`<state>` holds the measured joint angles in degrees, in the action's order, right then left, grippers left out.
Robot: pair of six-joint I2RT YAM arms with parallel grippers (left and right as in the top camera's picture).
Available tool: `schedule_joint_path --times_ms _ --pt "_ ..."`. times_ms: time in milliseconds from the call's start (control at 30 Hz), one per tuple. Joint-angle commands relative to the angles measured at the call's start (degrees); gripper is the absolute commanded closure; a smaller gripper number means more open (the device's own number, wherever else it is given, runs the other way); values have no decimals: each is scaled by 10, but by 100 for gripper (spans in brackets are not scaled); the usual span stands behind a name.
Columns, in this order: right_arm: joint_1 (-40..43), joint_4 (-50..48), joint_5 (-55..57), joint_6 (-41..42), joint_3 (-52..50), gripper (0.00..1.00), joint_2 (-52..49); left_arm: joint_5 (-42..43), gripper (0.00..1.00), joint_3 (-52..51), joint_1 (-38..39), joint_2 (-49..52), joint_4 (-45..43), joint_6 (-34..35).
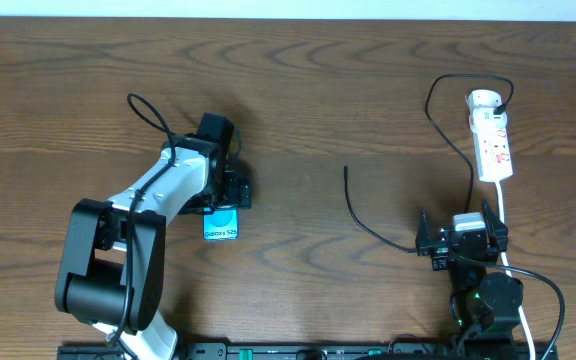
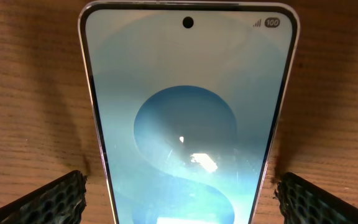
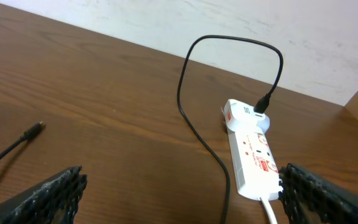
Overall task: Plug charger to phone and switch on socket
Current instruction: 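Close the left gripper on the smartphone's bottom edge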
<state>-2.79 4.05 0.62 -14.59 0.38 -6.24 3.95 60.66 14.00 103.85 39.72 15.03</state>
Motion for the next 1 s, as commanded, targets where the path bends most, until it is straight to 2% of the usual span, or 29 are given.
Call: schedule_joint_path --times_ms 0,967 --pt "3 3 -3 4 -1 1 2 -1 2 -9 2 8 -4 3" --pt "3 3 -4 4 -1 1 2 -1 2 -22 2 9 -13 3"
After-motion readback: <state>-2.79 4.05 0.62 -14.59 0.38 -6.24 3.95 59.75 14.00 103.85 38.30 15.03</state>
